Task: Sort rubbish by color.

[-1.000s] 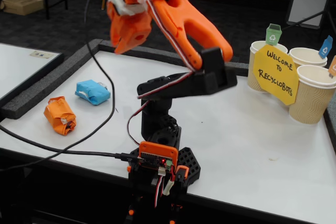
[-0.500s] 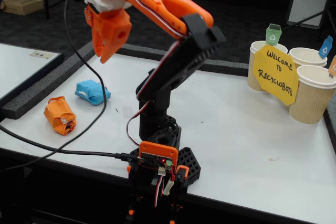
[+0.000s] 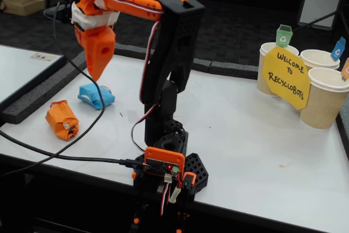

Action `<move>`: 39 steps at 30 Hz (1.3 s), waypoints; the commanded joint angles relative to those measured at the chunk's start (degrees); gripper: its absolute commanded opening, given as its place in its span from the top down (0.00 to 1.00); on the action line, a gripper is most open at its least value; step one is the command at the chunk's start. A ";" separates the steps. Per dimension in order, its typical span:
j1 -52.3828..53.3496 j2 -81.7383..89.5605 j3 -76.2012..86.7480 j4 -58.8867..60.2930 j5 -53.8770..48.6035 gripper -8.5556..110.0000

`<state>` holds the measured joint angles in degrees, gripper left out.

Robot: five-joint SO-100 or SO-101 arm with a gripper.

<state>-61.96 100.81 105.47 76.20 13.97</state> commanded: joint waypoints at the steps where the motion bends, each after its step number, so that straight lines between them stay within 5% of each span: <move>1: -0.62 0.00 -6.15 -6.15 8.17 0.93; 10: 7.73 -1.23 -3.25 -10.28 35.07 0.93; 16: 8.00 -3.08 -2.99 -9.14 35.77 0.89; 24: 5.10 -2.99 -6.24 -1.93 39.81 0.70; 39: -7.12 -3.78 -13.97 4.39 39.81 0.66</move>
<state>-68.20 95.98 97.12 81.91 52.73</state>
